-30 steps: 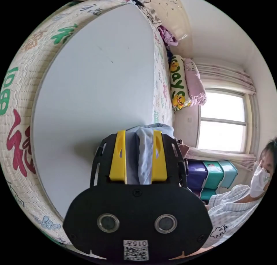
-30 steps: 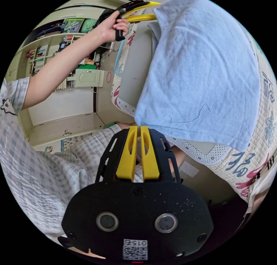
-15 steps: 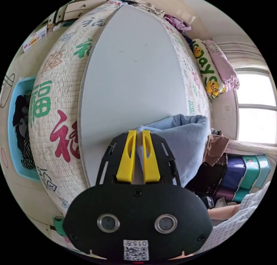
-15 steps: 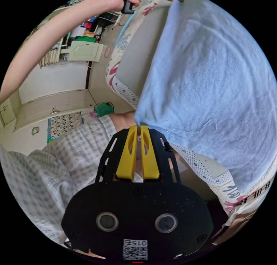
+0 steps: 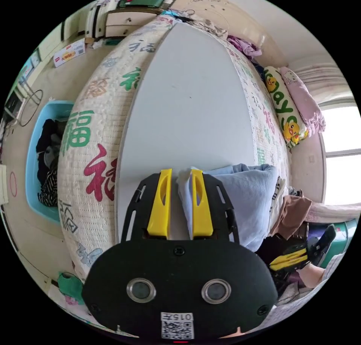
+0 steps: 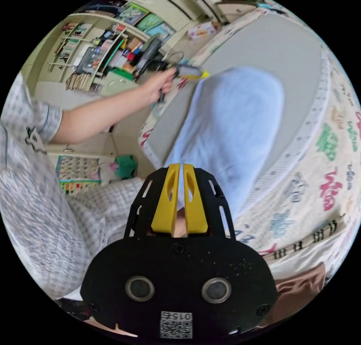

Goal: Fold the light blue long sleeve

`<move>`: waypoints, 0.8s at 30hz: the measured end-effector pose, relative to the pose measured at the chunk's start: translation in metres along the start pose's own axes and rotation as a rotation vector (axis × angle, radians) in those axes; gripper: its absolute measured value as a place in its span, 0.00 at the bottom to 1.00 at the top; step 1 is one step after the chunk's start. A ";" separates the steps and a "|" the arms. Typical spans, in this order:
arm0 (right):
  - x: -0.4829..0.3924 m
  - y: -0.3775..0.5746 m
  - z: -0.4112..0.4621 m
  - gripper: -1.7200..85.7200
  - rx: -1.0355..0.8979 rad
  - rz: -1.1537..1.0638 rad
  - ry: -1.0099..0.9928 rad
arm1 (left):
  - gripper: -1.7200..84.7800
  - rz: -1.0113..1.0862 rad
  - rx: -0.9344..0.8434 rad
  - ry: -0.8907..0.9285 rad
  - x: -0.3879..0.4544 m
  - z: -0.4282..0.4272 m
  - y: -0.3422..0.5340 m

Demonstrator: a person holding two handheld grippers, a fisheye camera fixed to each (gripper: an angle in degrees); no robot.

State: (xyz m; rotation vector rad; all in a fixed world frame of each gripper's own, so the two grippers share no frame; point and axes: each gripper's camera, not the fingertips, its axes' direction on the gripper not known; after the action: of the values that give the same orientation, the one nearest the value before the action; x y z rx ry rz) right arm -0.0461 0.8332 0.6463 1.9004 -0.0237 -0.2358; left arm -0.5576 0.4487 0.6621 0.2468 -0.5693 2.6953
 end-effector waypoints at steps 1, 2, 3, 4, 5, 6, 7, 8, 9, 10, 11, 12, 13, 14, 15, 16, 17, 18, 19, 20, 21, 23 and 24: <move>0.019 -0.010 -0.027 0.02 0.078 0.025 0.071 | 0.11 -0.042 0.047 -0.020 0.001 -0.017 0.008; 0.039 -0.023 -0.051 0.02 0.162 0.050 0.119 | 0.11 -0.058 0.101 -0.003 0.005 -0.036 0.017; 0.049 -0.030 -0.061 0.02 0.199 0.062 0.132 | 0.11 -0.057 0.126 0.022 0.009 -0.045 0.022; 0.068 -0.046 -0.074 0.02 0.248 0.084 0.138 | 0.10 -0.042 0.163 0.092 0.019 -0.059 0.031; 0.084 -0.064 -0.080 0.01 0.269 0.091 0.134 | 0.09 -0.016 0.176 0.167 0.032 -0.064 0.038; 0.091 -0.073 -0.081 0.01 0.267 0.097 0.135 | 0.08 -0.004 0.169 0.201 0.039 -0.063 0.041; 0.101 -0.089 -0.078 0.01 0.261 0.100 0.141 | 0.08 0.011 0.137 0.260 0.053 -0.053 0.045; 0.108 -0.104 -0.070 0.01 0.243 0.078 0.161 | 0.07 0.035 0.087 0.297 0.065 -0.037 0.047; 0.111 -0.110 -0.064 0.01 0.220 0.071 0.189 | 0.07 0.040 0.063 0.288 0.069 -0.028 0.047; 0.120 -0.121 -0.050 0.01 0.174 0.062 0.241 | 0.05 0.014 0.042 0.208 0.072 -0.013 0.048; 0.130 -0.129 -0.037 0.01 0.138 0.081 0.307 | 0.03 -0.009 0.035 0.084 0.071 -0.001 0.047; 0.135 -0.132 -0.029 0.01 0.114 0.074 0.340 | 0.03 0.008 0.026 0.035 0.071 0.005 0.046; 0.141 -0.134 -0.020 0.01 0.116 0.020 0.362 | 0.02 0.023 0.001 0.002 0.068 0.019 0.044; 0.142 -0.134 -0.022 0.01 0.145 0.006 0.376 | 0.02 0.007 0.023 0.024 0.063 0.017 0.042; 0.141 -0.134 -0.023 0.01 0.143 0.002 0.388 | 0.02 0.004 0.011 0.036 0.061 0.016 0.039; 0.139 -0.134 -0.027 0.01 0.137 -0.007 0.410 | 0.02 0.010 -0.006 0.053 0.058 0.013 0.037; 0.141 -0.132 -0.033 0.01 0.145 -0.001 0.409 | 0.02 0.012 -0.012 0.078 0.054 0.010 0.036; 0.143 -0.131 -0.038 0.01 0.154 0.010 0.394 | 0.02 0.010 -0.013 0.096 0.052 0.008 0.036; 0.150 -0.129 -0.051 0.01 0.164 0.048 0.332 | 0.02 0.006 -0.019 0.144 0.046 0.002 0.035; 0.160 -0.126 -0.069 0.02 0.174 0.097 0.231 | 0.02 -0.001 -0.018 0.188 0.040 -0.008 0.035; 0.166 -0.123 -0.079 0.02 0.180 0.121 0.175 | 0.03 -0.007 -0.007 0.198 0.037 -0.015 0.036; 0.185 -0.101 -0.123 0.05 0.285 0.180 -0.029 | 0.08 -0.011 0.090 0.187 0.022 -0.053 0.044; 0.190 -0.094 -0.134 0.06 0.317 0.195 -0.069 | 0.09 -0.016 0.108 0.176 0.016 -0.061 0.046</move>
State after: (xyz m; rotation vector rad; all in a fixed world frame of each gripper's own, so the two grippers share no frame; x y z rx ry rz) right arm 0.1544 0.9644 0.5724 2.1871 -0.3079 -0.1712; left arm -0.5963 0.4408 0.5947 0.0411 -0.3690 2.7006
